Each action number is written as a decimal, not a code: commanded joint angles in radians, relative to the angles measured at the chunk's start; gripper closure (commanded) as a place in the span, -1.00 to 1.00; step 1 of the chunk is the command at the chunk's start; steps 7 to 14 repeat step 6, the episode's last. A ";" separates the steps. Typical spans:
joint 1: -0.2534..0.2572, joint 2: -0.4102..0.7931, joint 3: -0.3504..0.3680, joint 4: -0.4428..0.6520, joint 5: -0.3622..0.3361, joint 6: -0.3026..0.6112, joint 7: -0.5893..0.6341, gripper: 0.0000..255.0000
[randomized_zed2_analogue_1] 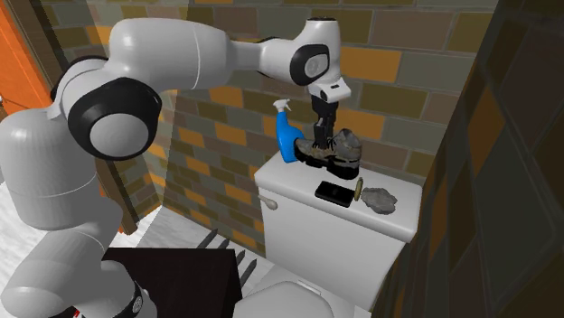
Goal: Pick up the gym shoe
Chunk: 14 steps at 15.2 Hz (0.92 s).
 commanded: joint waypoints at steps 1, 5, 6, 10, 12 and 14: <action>0.002 0.001 0.001 0.031 0.000 -0.027 -0.003 1.00; 0.008 0.006 0.002 0.079 -0.002 -0.072 -0.004 1.00; 0.008 0.006 0.002 0.080 -0.002 -0.072 -0.004 1.00; 0.008 0.006 0.002 0.080 -0.002 -0.072 -0.004 1.00; 0.008 0.006 0.002 0.080 -0.002 -0.072 -0.004 1.00; 0.008 0.006 0.002 0.080 -0.002 -0.072 -0.004 1.00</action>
